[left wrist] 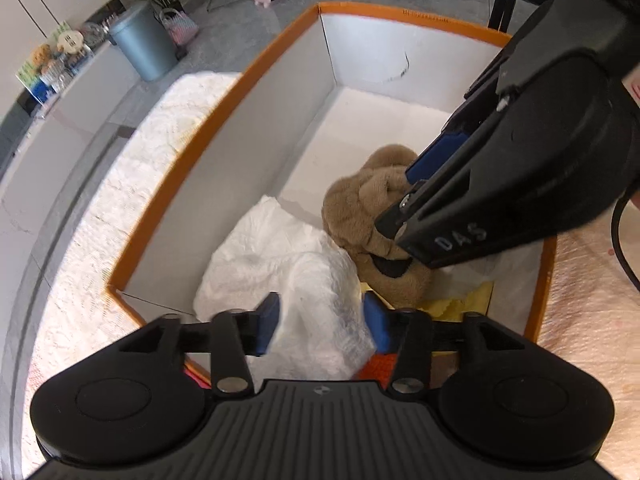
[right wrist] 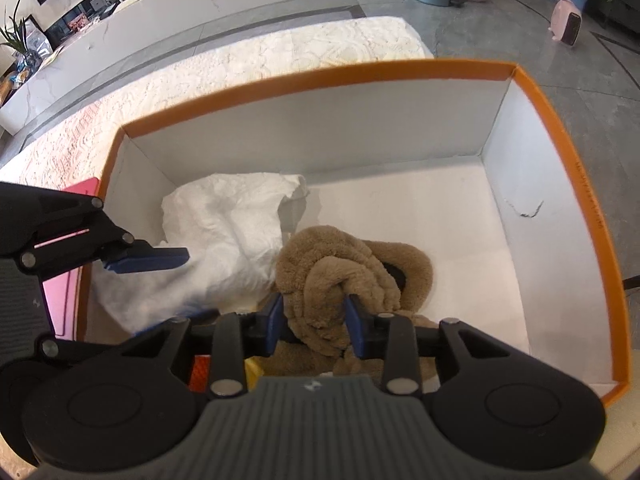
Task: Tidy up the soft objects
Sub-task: 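Carry the plush and white cloth into the orange box and open both tools, then move both open tools back over the table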
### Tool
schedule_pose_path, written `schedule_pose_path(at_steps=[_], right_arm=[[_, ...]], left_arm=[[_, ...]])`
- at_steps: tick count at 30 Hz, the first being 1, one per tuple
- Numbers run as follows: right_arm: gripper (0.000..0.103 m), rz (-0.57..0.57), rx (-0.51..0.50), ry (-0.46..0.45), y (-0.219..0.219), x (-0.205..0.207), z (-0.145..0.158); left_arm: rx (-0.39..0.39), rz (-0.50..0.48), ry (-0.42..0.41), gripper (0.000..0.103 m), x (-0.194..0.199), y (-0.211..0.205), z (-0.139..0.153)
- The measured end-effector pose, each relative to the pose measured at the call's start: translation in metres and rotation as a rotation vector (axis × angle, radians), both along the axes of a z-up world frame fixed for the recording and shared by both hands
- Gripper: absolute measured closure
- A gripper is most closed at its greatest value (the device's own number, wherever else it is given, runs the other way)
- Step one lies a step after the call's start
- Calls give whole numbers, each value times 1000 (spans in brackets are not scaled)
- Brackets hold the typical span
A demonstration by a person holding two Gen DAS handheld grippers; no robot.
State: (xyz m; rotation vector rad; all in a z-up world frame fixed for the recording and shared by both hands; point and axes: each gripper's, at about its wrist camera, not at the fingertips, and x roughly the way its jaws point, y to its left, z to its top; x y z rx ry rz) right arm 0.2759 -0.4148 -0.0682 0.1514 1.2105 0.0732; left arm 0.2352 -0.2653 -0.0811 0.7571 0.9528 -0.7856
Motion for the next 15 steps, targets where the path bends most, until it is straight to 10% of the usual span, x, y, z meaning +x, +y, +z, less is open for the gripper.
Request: schedule_pose_path(at_steps=[15], right_arm=[[56,-72,-29,-205,9,-58,74]], left_arm=[[-199,60,-187,39,-49,45,69]])
